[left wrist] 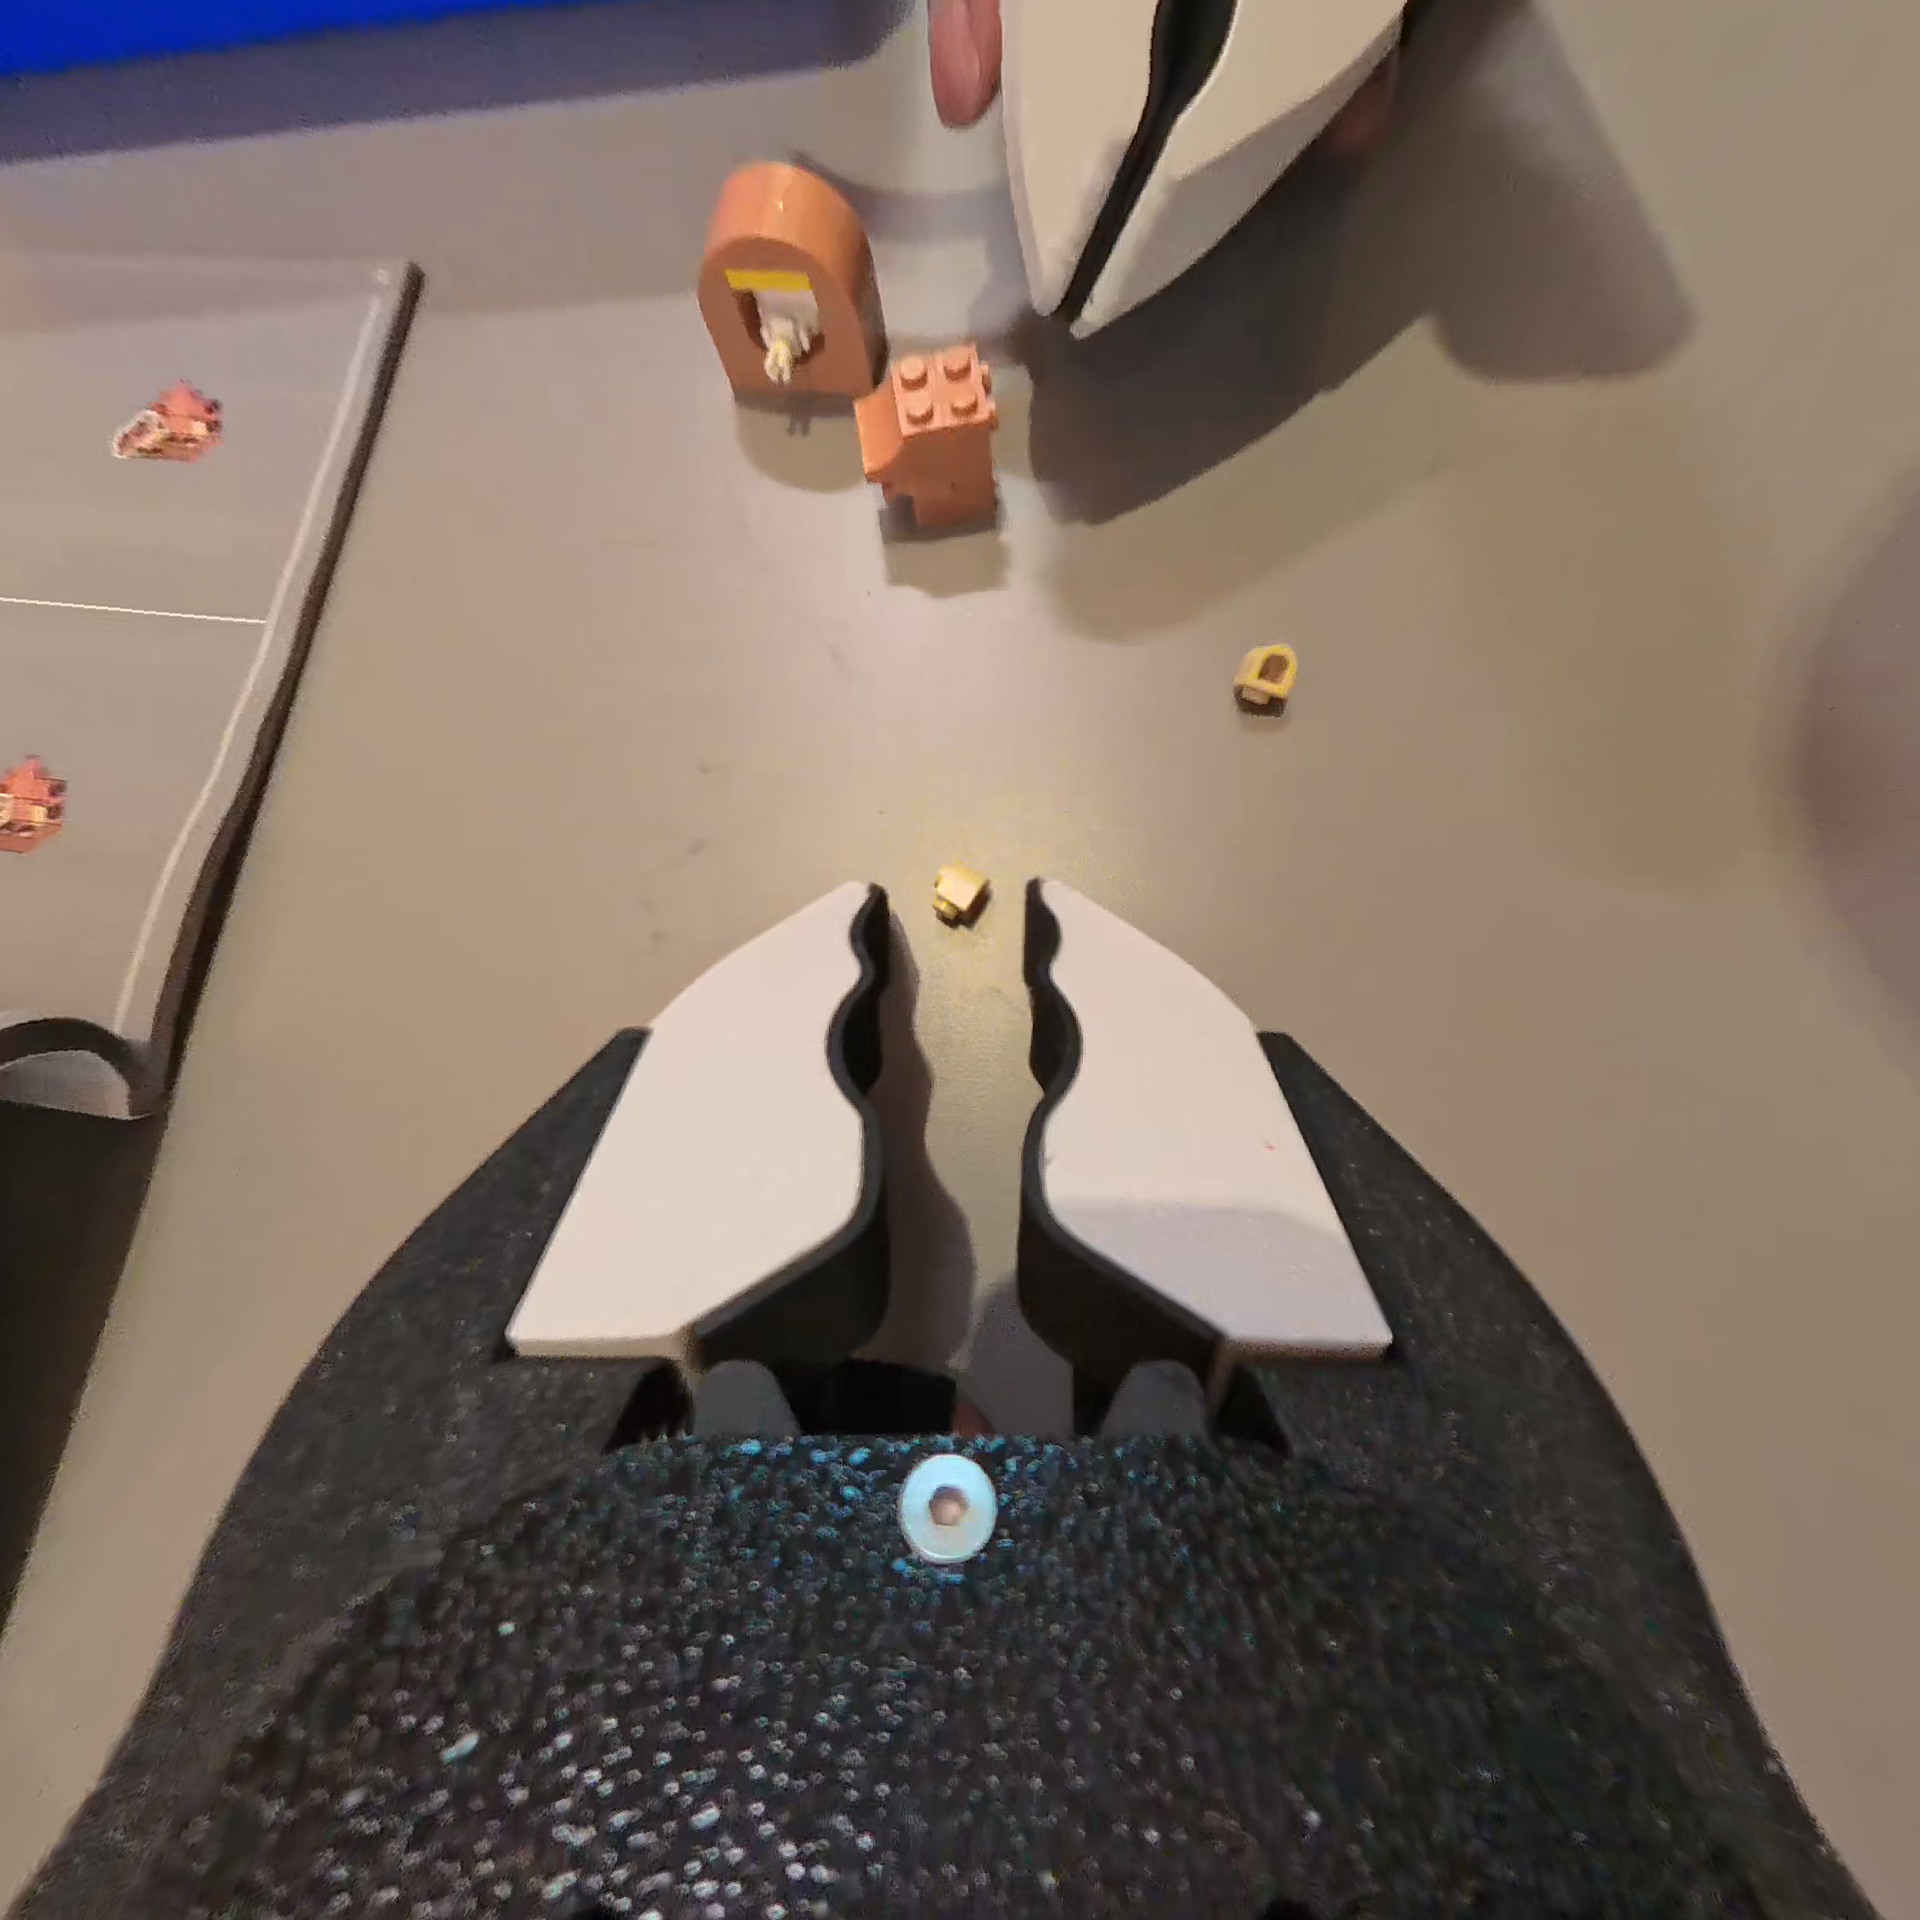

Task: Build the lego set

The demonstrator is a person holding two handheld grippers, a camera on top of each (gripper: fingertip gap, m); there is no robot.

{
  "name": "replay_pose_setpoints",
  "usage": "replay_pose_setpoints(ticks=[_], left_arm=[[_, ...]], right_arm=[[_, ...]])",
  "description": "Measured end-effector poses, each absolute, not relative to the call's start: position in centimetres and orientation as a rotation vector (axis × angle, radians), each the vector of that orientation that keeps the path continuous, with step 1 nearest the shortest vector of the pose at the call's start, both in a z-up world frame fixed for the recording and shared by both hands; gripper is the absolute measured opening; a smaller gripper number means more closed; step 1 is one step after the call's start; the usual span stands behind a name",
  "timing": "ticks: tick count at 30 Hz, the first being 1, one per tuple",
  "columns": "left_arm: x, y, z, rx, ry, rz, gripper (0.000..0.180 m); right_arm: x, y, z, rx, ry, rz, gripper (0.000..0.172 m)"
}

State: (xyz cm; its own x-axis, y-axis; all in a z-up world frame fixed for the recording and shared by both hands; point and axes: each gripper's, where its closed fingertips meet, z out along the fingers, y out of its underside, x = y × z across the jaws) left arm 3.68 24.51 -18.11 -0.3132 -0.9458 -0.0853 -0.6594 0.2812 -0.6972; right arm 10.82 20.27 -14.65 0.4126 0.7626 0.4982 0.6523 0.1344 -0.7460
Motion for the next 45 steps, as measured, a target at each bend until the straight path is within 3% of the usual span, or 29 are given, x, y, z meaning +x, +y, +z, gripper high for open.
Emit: replay_pose_setpoints(ticks=[3,9,19,29,45], left_arm=[[4.3,24.3,-18.2,-1.448,2.082,-0.785,0.01],[6.6,24.4,-17.4,-1.295,2.05,-0.713,0.009],[11.5,20.8,-8.4,-0.588,1.675,-0.612,0.01],[11.8,19.2,-8.3,-0.406,1.609,-0.504,0.009],[11.8,18.1,-9.0,-0.309,1.627,-0.422,0.01]], right_arm=[[10.8,20.3,-14.7,-1.571,-1.29,0.123,0.0],[10.8,20.2,-14.1,-1.617,-1.232,0.226,0.0],[11.6,20.0,-9.4,-1.762,-0.752,0.938,0.003],[10.9,19.1,-8.8,-1.755,-0.715,1.118,0.011],[10.5,18.6,-9.2,-1.754,-0.76,1.139,0.008]])
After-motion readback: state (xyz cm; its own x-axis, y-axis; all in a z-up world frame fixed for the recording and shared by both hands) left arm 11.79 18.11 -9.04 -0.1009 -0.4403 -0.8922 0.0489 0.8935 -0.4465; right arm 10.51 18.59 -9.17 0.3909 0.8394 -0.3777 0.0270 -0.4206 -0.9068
